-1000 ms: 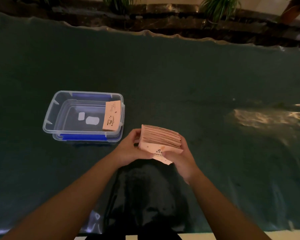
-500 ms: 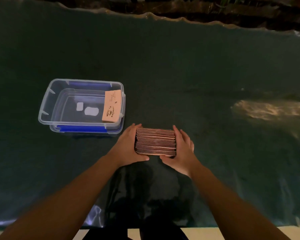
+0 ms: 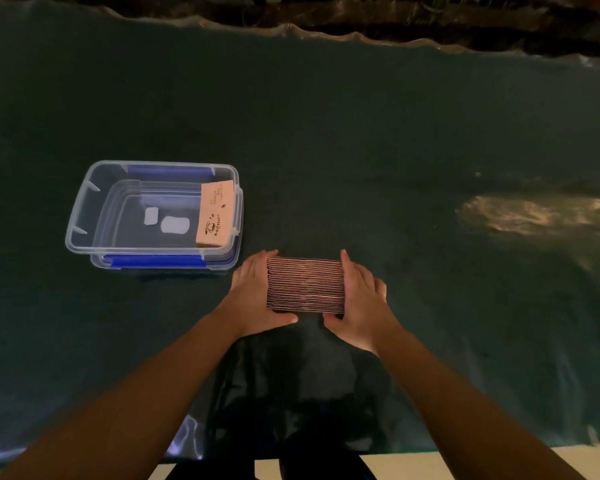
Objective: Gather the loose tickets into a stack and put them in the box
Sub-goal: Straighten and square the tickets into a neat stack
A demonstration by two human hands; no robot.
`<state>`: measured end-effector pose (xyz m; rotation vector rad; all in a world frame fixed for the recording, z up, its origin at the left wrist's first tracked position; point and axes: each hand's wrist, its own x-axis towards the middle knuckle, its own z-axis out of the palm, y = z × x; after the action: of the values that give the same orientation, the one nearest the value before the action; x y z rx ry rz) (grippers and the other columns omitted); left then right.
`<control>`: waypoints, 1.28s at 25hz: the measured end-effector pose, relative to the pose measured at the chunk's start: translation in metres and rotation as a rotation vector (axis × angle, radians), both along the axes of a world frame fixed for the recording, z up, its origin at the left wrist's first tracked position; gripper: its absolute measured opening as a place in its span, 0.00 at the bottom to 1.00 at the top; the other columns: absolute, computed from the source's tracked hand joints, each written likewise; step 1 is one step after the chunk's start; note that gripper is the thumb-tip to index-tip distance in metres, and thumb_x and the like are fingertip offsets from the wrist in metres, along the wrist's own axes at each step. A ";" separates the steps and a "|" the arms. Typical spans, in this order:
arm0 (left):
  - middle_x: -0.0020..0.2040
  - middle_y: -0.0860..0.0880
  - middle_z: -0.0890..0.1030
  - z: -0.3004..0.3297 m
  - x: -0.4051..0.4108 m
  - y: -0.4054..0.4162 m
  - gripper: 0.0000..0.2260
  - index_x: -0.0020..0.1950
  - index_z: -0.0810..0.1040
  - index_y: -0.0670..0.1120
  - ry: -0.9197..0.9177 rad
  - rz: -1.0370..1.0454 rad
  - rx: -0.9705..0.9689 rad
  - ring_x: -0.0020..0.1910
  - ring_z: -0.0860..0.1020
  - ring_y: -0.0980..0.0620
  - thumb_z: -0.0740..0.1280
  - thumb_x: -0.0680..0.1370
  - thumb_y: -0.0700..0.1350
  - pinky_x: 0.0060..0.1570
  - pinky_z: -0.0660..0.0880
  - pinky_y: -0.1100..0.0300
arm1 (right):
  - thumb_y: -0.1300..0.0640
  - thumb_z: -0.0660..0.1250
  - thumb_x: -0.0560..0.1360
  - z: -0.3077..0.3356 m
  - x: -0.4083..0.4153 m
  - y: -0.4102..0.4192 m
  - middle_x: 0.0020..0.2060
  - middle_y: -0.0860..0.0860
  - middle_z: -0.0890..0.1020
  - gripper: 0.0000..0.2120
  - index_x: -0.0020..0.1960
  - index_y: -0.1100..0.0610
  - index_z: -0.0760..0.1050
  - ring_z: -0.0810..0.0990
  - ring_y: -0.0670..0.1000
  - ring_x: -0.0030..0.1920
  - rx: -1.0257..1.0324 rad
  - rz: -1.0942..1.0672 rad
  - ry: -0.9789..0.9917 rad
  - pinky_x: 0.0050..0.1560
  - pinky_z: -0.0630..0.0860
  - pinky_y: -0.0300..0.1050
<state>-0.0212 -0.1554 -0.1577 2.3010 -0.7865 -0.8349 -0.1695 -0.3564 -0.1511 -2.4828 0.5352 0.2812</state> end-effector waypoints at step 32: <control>0.74 0.49 0.66 0.010 0.009 -0.008 0.47 0.74 0.62 0.53 -0.041 -0.029 0.028 0.74 0.61 0.49 0.83 0.62 0.60 0.75 0.62 0.43 | 0.32 0.78 0.59 -0.011 0.006 -0.006 0.69 0.44 0.66 0.48 0.72 0.42 0.60 0.58 0.46 0.70 0.110 -0.160 -0.056 0.72 0.59 0.52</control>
<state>-0.0124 -0.1634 -0.1474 2.3434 -0.8327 -0.8189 -0.1638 -0.3628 -0.1625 -2.3195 0.6728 0.1729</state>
